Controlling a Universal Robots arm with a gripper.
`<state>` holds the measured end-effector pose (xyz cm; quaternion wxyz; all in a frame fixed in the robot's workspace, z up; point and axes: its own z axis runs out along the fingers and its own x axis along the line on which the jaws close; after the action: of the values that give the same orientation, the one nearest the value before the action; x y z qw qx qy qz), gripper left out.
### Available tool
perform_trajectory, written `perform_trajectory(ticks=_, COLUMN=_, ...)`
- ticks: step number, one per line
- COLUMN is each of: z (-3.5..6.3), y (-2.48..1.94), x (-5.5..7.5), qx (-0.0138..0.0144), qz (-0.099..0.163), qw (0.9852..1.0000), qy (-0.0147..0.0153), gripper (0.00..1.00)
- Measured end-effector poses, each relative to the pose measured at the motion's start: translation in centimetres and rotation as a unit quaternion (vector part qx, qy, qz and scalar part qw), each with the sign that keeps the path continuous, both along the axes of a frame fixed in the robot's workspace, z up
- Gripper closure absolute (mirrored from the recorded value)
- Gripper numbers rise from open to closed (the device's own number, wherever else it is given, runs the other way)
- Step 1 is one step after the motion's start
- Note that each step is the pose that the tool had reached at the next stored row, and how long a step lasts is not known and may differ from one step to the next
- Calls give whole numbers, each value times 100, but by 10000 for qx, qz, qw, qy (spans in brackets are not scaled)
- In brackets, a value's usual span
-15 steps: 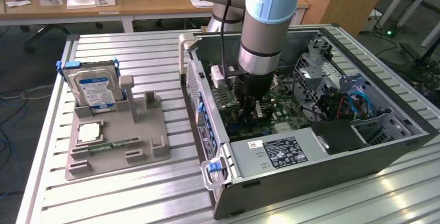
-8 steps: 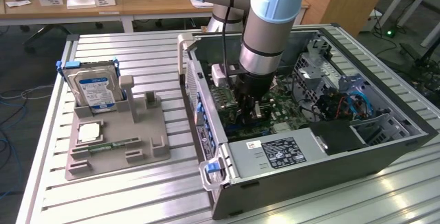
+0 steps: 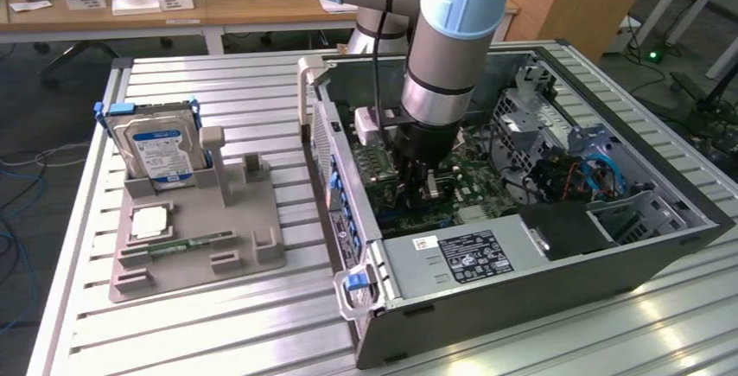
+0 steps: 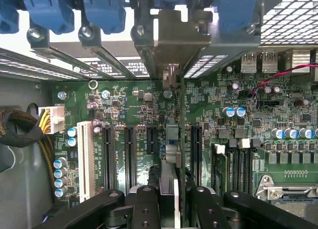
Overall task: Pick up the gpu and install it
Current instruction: 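Insert the gpu into the slot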
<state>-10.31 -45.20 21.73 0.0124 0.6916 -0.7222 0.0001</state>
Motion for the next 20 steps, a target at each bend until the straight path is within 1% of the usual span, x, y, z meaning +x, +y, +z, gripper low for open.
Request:
perform_trajectory(ticks=5, z=-13, y=0, x=0, qx=-1, qz=0, qw=10000, qy=0, gripper=72)
perform_trajectory(ticks=11, z=-72, y=-1, x=0, qx=-2, qz=0, qw=10000, qy=0, gripper=72)
perform_trajectory(ticks=20, z=-76, y=0, x=0, qx=-1, qz=0, qw=10000, qy=0, gripper=72)
